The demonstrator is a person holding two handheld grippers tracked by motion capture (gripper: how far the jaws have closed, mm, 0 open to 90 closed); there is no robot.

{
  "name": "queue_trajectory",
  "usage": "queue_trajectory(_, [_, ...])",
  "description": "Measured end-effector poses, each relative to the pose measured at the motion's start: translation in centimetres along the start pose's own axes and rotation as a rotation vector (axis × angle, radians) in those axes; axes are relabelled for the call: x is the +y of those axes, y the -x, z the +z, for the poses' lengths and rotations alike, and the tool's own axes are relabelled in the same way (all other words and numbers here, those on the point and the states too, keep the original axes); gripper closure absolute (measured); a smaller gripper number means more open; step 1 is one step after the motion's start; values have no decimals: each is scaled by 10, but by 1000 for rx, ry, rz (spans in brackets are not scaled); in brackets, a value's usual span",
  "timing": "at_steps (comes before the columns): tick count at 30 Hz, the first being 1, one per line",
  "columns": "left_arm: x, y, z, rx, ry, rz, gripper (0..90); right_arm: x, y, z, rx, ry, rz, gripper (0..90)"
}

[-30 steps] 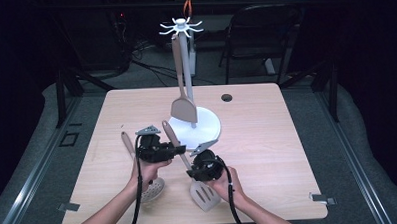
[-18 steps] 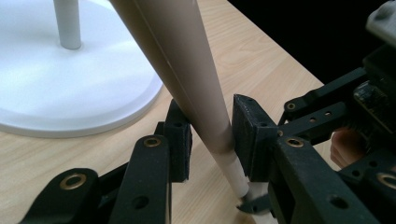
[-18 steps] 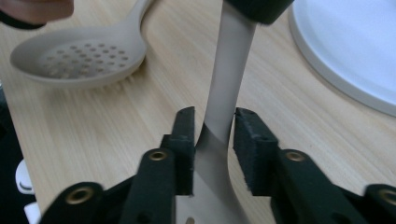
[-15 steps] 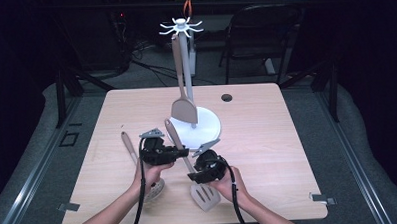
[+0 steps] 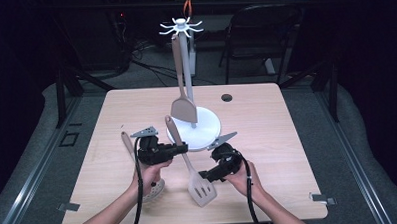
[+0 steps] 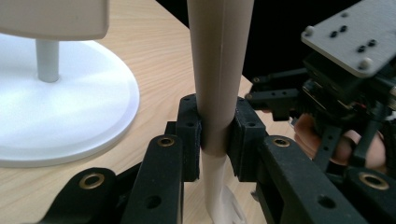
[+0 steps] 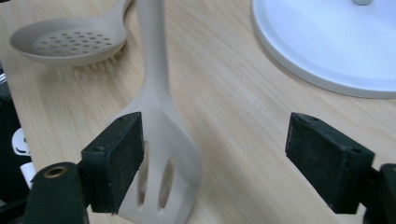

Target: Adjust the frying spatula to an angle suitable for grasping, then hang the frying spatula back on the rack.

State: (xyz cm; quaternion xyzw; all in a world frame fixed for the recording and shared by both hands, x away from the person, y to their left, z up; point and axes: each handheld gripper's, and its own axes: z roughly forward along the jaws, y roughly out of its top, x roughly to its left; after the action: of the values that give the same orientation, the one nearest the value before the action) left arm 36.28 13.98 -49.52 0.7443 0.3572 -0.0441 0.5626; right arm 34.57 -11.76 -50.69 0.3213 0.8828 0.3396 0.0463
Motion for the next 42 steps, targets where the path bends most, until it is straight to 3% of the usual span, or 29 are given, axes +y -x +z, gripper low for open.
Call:
queue_trajectory(14, [9,17,-3,-36,7,72,769,-3,22,-12,-68,-18,30,114])
queue_trajectory(23, [23,32,-2,-57,-4,162,769,-9,36,-25,-114,-18,46,111])
queue_trajectory(26, [28,34,1,-58,-7,173,769,-11,41,-29,-135,-24,42,106])
queue_trajectory(37, [58,33,7,-18,-44,230,768,-13,52,-28,-179,-35,46,93])
queue_trajectory(42, [75,35,10,14,-63,266,768,-13,55,-29,-174,-29,55,91])
